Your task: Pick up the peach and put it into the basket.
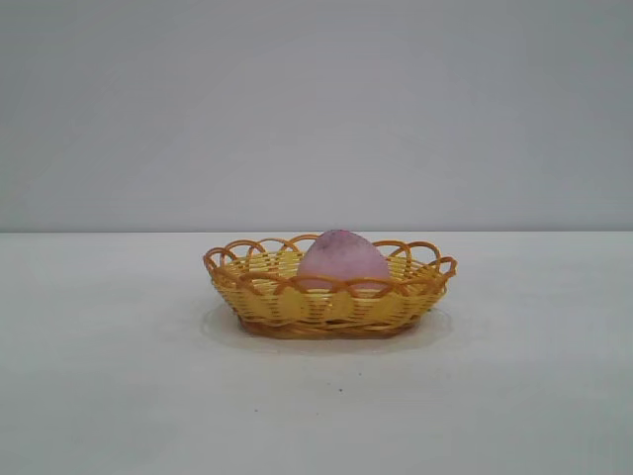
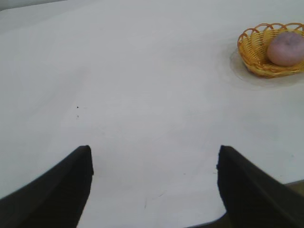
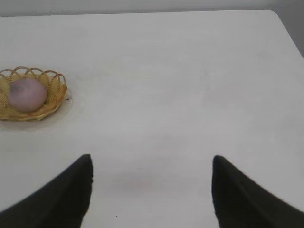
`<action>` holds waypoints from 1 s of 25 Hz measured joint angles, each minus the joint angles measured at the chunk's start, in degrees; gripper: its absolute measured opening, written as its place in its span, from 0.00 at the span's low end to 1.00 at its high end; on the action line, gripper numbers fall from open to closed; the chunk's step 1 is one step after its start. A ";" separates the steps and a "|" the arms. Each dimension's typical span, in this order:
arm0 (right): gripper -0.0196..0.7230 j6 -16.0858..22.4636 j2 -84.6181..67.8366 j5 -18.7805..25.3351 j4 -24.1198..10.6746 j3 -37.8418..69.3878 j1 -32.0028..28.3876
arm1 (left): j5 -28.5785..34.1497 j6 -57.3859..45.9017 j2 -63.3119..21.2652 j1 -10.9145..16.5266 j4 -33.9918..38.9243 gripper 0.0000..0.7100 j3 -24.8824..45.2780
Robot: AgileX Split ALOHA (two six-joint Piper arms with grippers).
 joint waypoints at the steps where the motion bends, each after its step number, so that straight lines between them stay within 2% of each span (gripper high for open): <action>1: 0.64 0.00 0.00 0.00 0.00 0.00 0.00 | 0.00 0.00 0.00 0.00 0.00 0.68 0.00; 8: 0.64 0.00 0.00 0.00 0.00 0.00 0.40 | 0.00 0.00 0.00 0.00 0.00 0.68 0.00; 12: 0.64 0.00 0.00 0.00 0.00 0.00 1.67 | 0.00 0.00 0.00 1.21 0.00 0.68 0.00; 25: 0.64 0.00 0.00 0.00 0.00 0.00 1.79 | 0.00 0.00 0.00 1.18 0.00 0.68 0.00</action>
